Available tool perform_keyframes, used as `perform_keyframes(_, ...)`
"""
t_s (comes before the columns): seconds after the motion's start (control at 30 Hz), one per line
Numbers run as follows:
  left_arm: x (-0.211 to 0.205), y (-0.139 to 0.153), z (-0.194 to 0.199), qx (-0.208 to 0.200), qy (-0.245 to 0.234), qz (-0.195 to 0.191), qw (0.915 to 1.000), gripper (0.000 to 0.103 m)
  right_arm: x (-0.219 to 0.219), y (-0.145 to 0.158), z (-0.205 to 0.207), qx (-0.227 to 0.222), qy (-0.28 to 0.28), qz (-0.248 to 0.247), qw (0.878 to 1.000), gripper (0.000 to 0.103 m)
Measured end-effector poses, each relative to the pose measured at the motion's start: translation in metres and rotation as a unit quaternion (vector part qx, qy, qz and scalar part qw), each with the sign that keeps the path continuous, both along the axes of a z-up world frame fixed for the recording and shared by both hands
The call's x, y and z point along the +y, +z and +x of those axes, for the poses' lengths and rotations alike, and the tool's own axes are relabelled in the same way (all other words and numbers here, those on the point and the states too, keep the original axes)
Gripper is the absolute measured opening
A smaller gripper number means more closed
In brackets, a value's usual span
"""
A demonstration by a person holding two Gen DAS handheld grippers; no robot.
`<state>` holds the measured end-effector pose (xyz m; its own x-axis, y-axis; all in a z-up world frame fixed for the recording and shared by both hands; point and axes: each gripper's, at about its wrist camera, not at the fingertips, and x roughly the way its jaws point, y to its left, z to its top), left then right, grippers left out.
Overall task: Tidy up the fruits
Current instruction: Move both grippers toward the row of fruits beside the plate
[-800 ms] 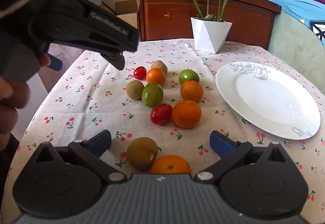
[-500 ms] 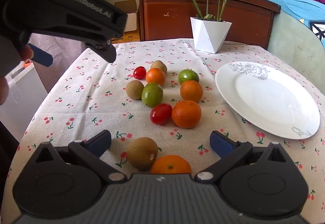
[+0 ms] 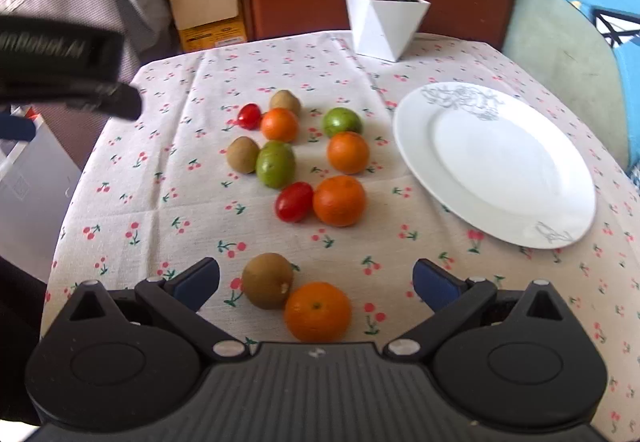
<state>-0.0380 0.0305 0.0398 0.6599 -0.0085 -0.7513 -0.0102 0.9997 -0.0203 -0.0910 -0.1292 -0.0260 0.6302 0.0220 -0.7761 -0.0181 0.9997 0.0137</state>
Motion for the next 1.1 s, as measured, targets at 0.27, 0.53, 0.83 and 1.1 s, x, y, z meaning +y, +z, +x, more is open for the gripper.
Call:
perform_keyframes(0.27,0.006,-0.005,-0.009,0.017,0.006,0.01,0.9998,0.103,-0.016,0.025,0.003,0.006,-0.071,0.011,0.997,0.102)
perform_keyframes(0.53,0.0,-0.015,-0.019,0.033,-0.002,0.035,0.9988,0.103,-0.023,0.02,0.007,0.045,-0.1,0.039,0.993,0.102)
perform_keyframes(0.83,-0.012,-0.025,-0.028,0.045,-0.022,0.051,0.9975,0.103,-0.024,0.025,0.005,0.033,-0.12,0.022,0.992,0.102)
perform_keyframes(1.1,-0.015,-0.026,-0.03,0.046,-0.02,0.051,0.9975,0.103,-0.016,0.026,0.005,0.033,-0.116,-0.017,0.993,0.102)
